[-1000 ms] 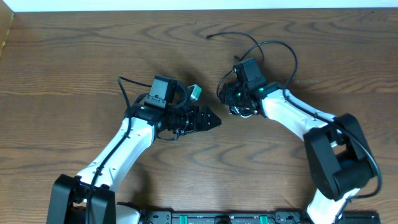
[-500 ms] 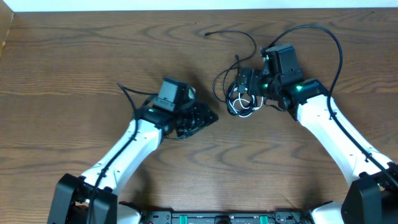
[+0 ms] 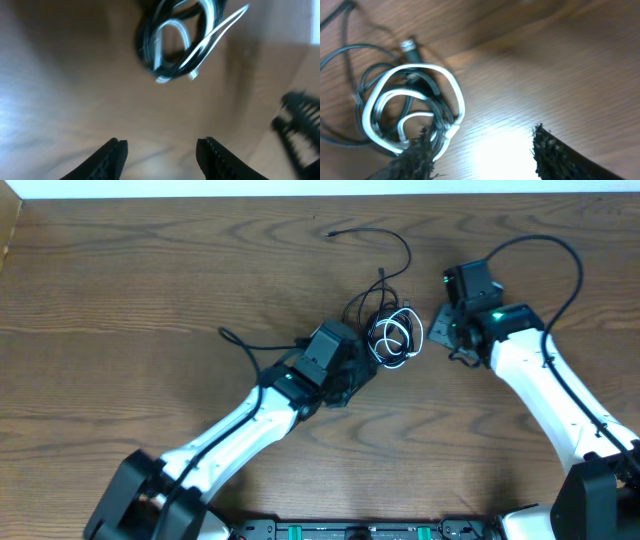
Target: Untangle cables
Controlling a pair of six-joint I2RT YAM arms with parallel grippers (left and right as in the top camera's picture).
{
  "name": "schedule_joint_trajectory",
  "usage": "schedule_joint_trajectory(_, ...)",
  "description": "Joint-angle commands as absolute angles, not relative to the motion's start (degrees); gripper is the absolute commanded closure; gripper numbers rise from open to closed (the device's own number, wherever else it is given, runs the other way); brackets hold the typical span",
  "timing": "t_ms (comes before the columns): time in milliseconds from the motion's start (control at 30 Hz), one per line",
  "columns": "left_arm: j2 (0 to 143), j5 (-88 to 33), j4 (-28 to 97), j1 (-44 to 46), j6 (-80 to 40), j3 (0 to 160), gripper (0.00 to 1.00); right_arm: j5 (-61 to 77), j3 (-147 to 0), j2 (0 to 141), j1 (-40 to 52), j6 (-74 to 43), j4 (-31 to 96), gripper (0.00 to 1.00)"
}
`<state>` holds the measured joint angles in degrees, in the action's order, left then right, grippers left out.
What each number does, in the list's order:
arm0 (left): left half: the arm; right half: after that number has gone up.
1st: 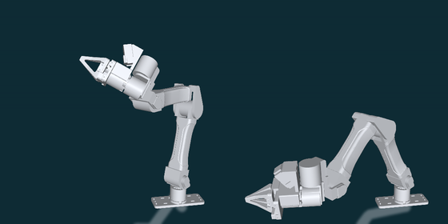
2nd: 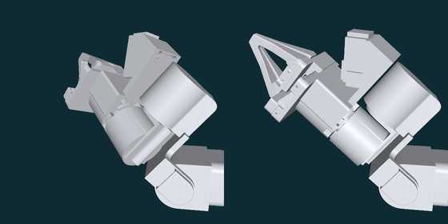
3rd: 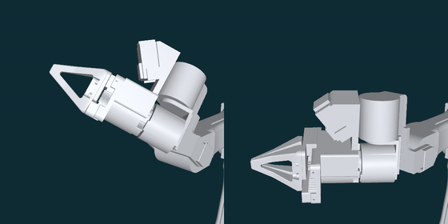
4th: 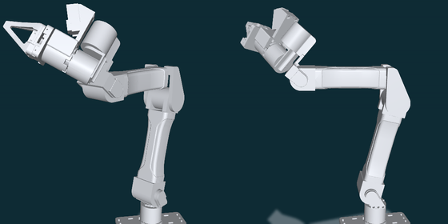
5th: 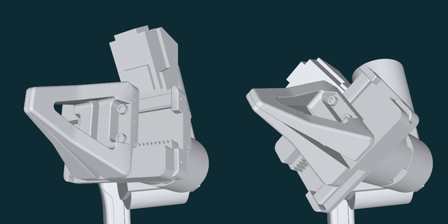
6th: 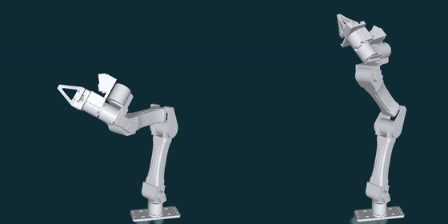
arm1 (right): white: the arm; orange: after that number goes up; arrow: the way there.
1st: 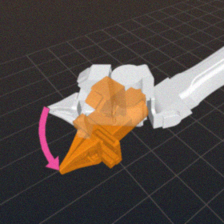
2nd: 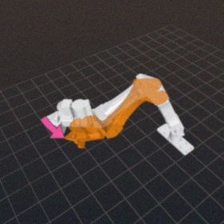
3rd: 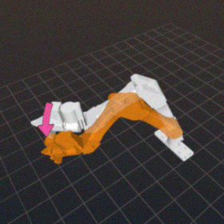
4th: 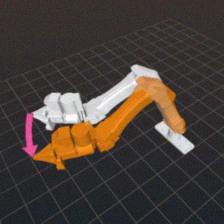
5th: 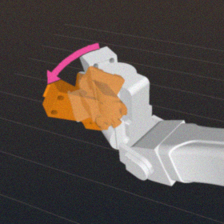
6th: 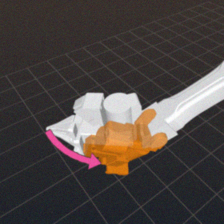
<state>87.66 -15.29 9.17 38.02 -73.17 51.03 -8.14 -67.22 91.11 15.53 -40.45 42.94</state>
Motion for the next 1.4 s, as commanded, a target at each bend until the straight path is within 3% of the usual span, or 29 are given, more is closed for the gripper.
schedule_joint_trajectory(0, 92.1, -11.3, 2.0, 38.1, -82.5, 51.1, 0.49, -10.6, -67.7, 91.0, 13.0, -42.9, 44.4, 0.42)
schedule_joint_trajectory(233, 100.9, -12.8, -7.0, 38.1, -97.9, 51.1, 0.49, -10.6, -67.7, 91.0, 10.2, -42.9, 48.3, 0.42)
schedule_joint_trajectory(467, 108.6, -12.6, -19.2, 38.1, -100.7, 51.1, 0.52, -10.6, -67.7, 91.0, 9.7, -42.8, 50.3, 0.45)
schedule_joint_trajectory(567, 111.2, -16.6, -19.1, 38.2, -102.0, 51.1, 0.63, -10.6, -67.7, 91.0, 9.7, -42.8, 50.4, 0.45)
schedule_joint_trajectory(667, 111.9, -18.9, -19.0, 38.3, -102.3, 51.1, 0.66, -10.6, -67.7, 91.0, 9.7, -42.8, 50.6, 0.45)
schedule_joint_trajectory(800, 111.9, -20.6, -19.2, 38.3, -102.3, 51.1, 0.65, -10.6, -67.7, 91.0, 9.7, -42.8, 50.6, 0.44)
schedule_joint_trajectory(867, 111.9, -21.4, -19.3, 38.3, -102.3, 51.1, 0.56, -10.6, -67.7, 91.0, 9.7, -42.7, 50.6, 0.43)
schedule_joint_trajectory(1067, 111.8, -26.4, -20.7, 37.2, -101.5, 51.1, 0.55, -10.6, -67.7, 91.0, 9.7, -42.5, 50.7, 0.42)
schedule_joint_trajectory(1267, 111.8, -23.7, -12.7, 37.1, -97.4, 51.1, 0.57, -10.6, -67.7, 91.0, 9.7, -41.5, 51.2, 0.41)
schedule_joint_trajectory(1367, 111.8, -18.2, -9.6, 37.2, -92.3, 51.1, 0.67, -9.2, -67.7, 91.0, 9.7, -41.5, 51.2, 0.41)
